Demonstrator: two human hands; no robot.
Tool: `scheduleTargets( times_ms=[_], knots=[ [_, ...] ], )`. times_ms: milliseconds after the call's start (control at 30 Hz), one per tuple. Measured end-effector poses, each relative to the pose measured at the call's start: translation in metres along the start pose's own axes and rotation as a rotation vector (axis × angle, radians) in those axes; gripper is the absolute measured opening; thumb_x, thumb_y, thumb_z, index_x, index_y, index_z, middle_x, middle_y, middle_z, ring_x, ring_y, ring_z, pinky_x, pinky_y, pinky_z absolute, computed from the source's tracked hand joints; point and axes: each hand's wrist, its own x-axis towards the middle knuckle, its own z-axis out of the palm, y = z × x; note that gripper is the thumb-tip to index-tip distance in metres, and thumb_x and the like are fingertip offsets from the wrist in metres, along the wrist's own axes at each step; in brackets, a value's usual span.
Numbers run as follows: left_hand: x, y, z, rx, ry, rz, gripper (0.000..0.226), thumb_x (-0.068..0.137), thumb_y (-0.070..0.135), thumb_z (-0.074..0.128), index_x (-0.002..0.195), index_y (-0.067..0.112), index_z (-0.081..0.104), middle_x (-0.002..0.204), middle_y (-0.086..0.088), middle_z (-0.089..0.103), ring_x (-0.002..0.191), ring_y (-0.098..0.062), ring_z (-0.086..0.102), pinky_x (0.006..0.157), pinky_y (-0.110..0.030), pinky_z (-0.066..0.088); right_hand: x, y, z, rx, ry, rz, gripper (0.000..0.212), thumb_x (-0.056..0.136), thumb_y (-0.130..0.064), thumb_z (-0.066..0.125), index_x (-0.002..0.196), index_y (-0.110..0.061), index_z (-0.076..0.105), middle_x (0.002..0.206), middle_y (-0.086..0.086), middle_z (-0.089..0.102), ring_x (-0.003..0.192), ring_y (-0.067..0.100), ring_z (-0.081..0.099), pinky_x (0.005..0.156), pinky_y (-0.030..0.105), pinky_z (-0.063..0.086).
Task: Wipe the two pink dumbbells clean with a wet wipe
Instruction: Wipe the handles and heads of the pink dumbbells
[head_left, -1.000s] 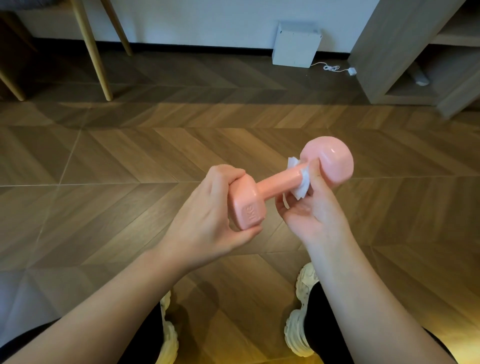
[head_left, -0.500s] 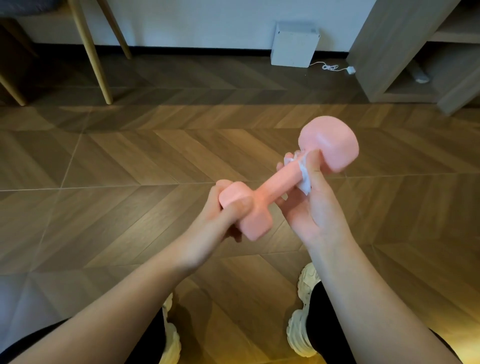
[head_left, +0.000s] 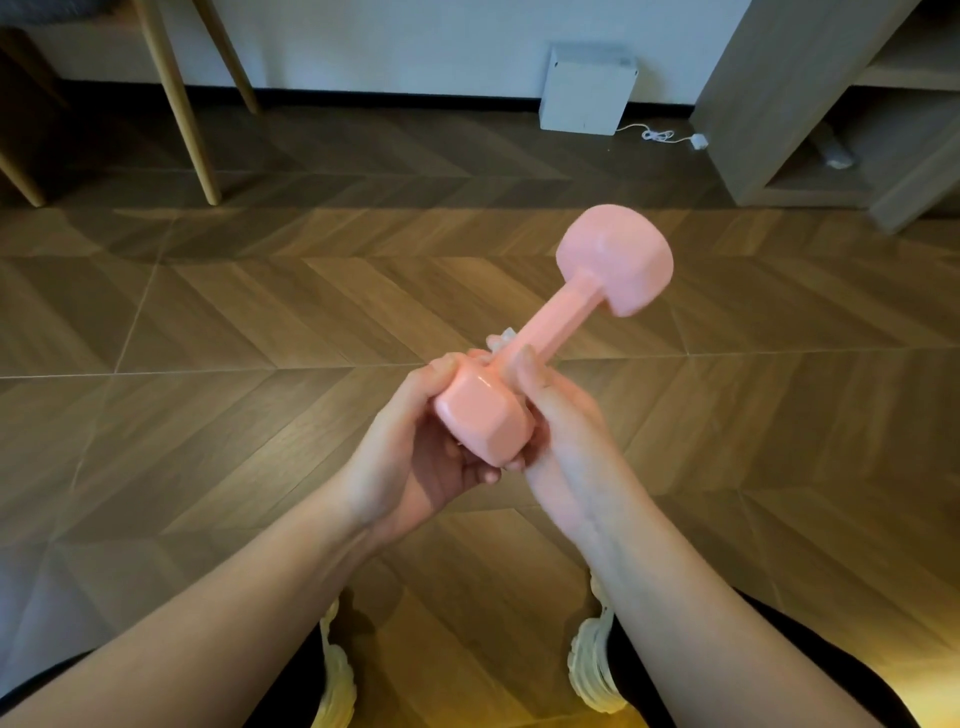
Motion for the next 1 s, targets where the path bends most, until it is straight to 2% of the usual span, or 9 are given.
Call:
scheduleTargets(
  times_ms=[200,300,400,467,567,633,767,900,1000],
  knots=[
    [-0.002,0.006,-0.007,-0.003,-0.042,0.014,0.066,0.090,0.047,0.046,0.139,0.003,0.049,0.101,-0.027,0.060,0.074,-0.035,0.056,0.063,-0.037,0.041,0.001,-0.009,-0.006,0.062,-0.162,0.004,0.027,0.098,-0.025,0.049,0.115,-0.011,0.065,0.130,0.011,0.064,0.081,0.036,0.042,0.049,0.035,0.045],
    [-0.002,0.006,-0.008,0.045,-0.038,0.024,0.064,0.090,0.047,0.045,0.139,0.006,0.051,0.098,-0.025,0.060,0.074,-0.034,0.057,0.063,-0.037,0.040,0.001,-0.004,-0.003,0.029,-0.080,0.022,0.035,0.091,-0.031,0.058,0.119,-0.011,0.064,0.118,0.009,0.069,0.077,0.036,0.042,0.044,0.034,0.045],
    [-0.001,0.006,-0.007,0.132,-0.042,0.065,0.056,0.091,0.046,0.047,0.134,0.011,0.056,0.097,-0.022,0.060,0.074,-0.032,0.056,0.063,-0.037,0.039,0.000,-0.001,0.000,0.032,0.038,0.023,0.033,0.077,-0.035,0.067,0.103,-0.016,0.074,0.096,0.011,0.072,0.069,0.031,0.056,0.046,0.035,0.046],
    [0.001,0.007,-0.007,0.213,-0.023,0.101,0.056,0.087,0.050,0.050,0.128,0.013,0.061,0.103,-0.022,0.059,0.079,-0.033,0.052,0.066,-0.042,0.038,0.001,0.000,0.000,0.048,0.104,0.009,0.035,0.073,-0.035,0.068,0.101,-0.015,0.075,0.104,0.009,0.074,0.082,0.021,0.066,0.061,0.038,0.050],
    [0.002,0.008,-0.004,0.406,0.061,0.136,0.075,0.078,0.056,0.058,0.129,0.002,0.051,0.118,-0.033,0.056,0.079,-0.047,0.046,0.064,-0.063,0.038,0.001,-0.002,0.000,0.097,0.138,-0.031,0.027,0.072,-0.036,0.069,0.089,-0.019,0.081,0.109,0.007,0.075,0.101,0.019,0.068,0.083,0.034,0.057],
    [0.002,0.008,-0.004,0.493,0.120,0.149,0.077,0.070,0.060,0.064,0.123,0.006,0.046,0.120,-0.032,0.056,0.085,-0.050,0.056,0.068,-0.069,0.043,0.001,-0.006,-0.002,0.116,0.149,-0.055,0.022,0.073,-0.036,0.069,0.083,-0.022,0.082,0.107,0.004,0.076,0.106,0.017,0.067,0.100,0.035,0.051],
    [-0.003,0.009,-0.009,0.716,0.111,0.227,0.059,0.067,0.061,0.062,0.108,0.025,0.039,0.104,0.003,0.055,0.079,0.003,0.058,0.066,-0.019,0.050,0.009,-0.021,-0.017,0.178,0.276,-0.068,0.027,0.082,-0.035,0.068,0.096,-0.015,0.080,0.107,0.000,0.076,0.102,0.011,0.065,0.104,0.035,0.045],
    [-0.008,0.007,-0.009,0.840,0.108,0.269,0.058,0.068,0.059,0.060,0.108,0.026,0.035,0.113,0.006,0.054,0.091,0.017,0.055,0.073,-0.006,0.044,0.015,-0.026,-0.026,0.285,0.389,-0.085,0.032,0.072,-0.040,0.072,0.096,-0.019,0.076,0.105,-0.002,0.076,0.100,0.009,0.069,0.097,0.031,0.048],
    [-0.009,0.005,-0.007,0.825,0.121,0.285,0.059,0.066,0.059,0.060,0.109,0.027,0.035,0.116,0.005,0.053,0.094,0.017,0.055,0.072,-0.006,0.045,0.016,-0.022,-0.025,0.222,0.369,-0.072,0.026,0.086,-0.042,0.065,0.092,-0.021,0.078,0.107,-0.004,0.076,0.101,0.008,0.068,0.097,0.031,0.047]
  ],
)
